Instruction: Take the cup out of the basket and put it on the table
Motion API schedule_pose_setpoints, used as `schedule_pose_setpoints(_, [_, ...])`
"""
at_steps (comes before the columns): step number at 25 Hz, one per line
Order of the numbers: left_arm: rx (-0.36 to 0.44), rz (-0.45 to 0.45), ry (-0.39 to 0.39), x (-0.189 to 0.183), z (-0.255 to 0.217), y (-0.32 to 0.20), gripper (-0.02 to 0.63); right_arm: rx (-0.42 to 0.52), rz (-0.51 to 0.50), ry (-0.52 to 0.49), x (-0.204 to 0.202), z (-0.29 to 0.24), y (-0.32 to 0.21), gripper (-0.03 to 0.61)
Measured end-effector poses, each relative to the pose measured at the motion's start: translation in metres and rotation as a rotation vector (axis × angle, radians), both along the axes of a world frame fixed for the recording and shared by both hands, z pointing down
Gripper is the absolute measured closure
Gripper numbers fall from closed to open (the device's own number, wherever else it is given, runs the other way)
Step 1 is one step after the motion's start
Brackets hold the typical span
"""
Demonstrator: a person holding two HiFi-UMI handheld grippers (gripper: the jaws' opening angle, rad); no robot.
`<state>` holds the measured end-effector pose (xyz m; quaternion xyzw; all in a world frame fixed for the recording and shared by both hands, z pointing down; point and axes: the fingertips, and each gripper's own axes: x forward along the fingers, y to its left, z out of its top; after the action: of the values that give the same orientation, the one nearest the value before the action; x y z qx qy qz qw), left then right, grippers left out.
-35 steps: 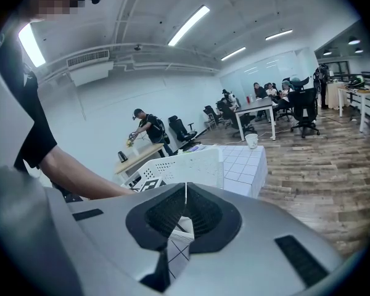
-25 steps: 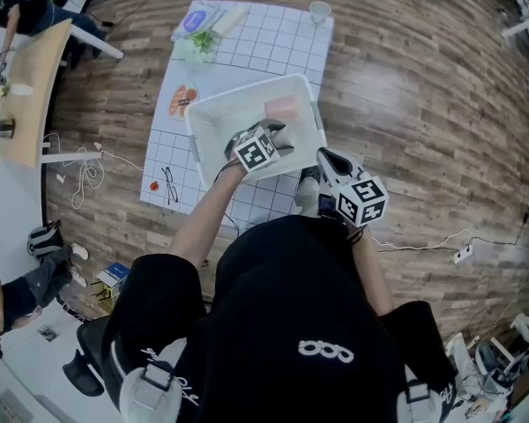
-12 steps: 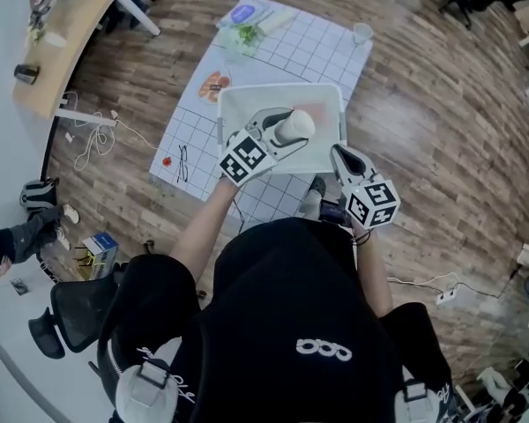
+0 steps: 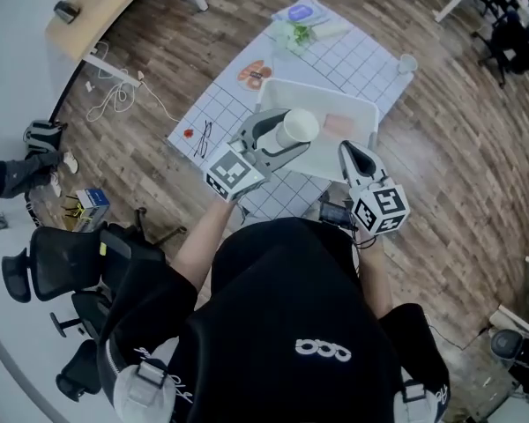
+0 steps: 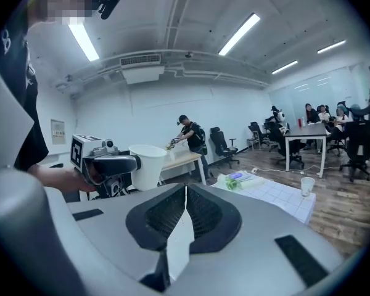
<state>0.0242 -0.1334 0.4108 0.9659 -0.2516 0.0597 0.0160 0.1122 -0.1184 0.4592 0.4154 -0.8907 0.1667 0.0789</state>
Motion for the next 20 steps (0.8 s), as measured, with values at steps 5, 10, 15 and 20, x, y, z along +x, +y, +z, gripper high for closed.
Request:
schedule_pose_setpoints(5, [0.003,-0.118,0.038,-0.042,-0.005,0.009,0.342,0.041,-0.104,0.009,-0.04,-0.013,-0.005,0.554])
schedule_pose_setpoints(10, [-0.004,-0.204,0.041,-0.073,-0.001,0.016,0.342,0.046,-0.178,0.011,-0.067,-0.014,-0.005,0.554])
schedule_pose_setpoints(15, [-0.001,-0.253,0.046,-0.091,0.0,0.021,0.342,0.045,-0.221,0.013,-0.082,-0.013,-0.002,0.554])
schedule_pose_setpoints(20, [0.004,-0.282,0.061,-0.102,-0.001,0.026,0.342,0.045,-0.253,0.012,-0.095,-0.015,0.002,0.554])
